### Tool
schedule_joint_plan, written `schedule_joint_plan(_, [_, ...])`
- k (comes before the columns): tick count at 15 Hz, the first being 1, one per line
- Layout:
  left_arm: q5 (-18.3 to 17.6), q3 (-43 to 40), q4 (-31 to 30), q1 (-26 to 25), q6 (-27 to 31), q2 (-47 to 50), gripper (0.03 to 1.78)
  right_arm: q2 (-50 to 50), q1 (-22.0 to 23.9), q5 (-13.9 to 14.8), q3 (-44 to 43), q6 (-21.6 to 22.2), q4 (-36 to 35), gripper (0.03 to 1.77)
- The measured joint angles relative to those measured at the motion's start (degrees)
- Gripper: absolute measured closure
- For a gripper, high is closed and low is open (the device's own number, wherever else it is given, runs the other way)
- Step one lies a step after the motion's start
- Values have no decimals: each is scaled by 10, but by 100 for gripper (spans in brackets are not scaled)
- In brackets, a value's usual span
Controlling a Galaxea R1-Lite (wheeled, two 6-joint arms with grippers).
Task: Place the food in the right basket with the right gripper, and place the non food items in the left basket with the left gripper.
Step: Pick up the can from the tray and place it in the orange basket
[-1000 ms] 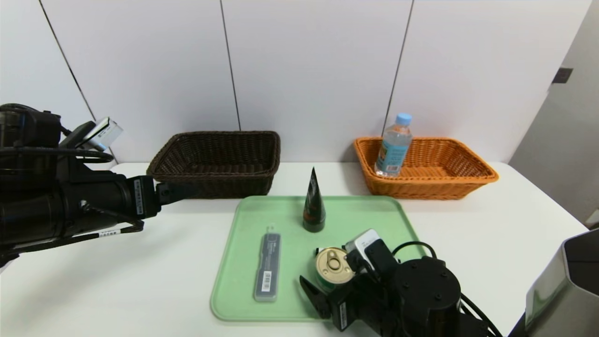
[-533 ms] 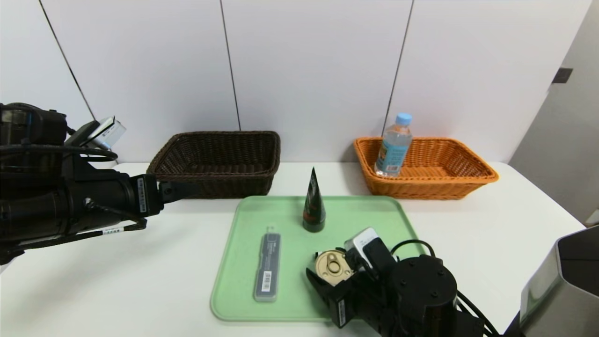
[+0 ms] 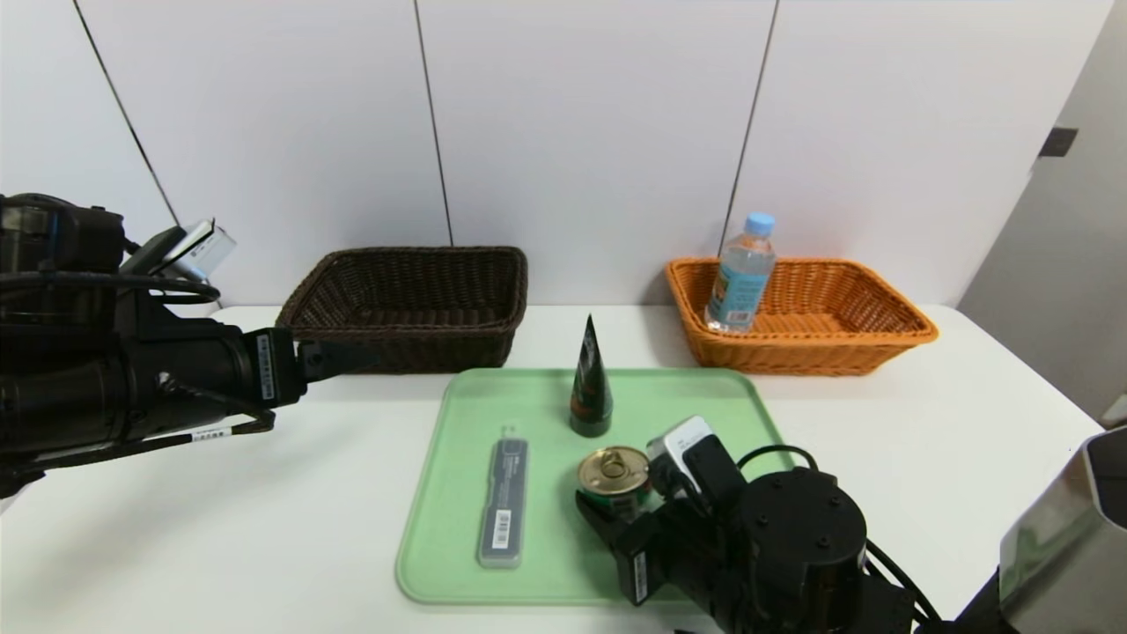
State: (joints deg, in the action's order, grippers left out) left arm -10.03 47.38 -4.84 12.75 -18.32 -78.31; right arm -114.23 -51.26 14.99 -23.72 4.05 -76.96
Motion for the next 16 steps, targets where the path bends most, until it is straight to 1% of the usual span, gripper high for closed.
schedule_joint_plan(2, [0,0,0,0,1,2,12,17,0,3,-9,-2,10,81])
schedule_joint_plan(3, [0,0,0,0,1,3,12,31,0,8,-19,-2,28,81])
schedule_joint_plan(5, [0,0,2,0,0,9,12,72,1,16,-57,-1,96,82])
schedule_joint_plan(7, [1,-1,4,1,0,15,12,123,11,24,-119,0,197,82])
schedule_joint_plan(9, [1,-1,5,1,0,20,12,177,41,25,-204,0,327,82])
schedule_joint_plan(12, [2,-3,7,1,0,29,12,237,108,15,-338,0,509,82])
schedule_joint_plan(14, [2,-4,10,1,0,34,12,259,158,5,-409,1,602,82])
schedule_joint_plan(16, [3,-4,12,1,0,38,12,270,212,-6,-461,1,666,82])
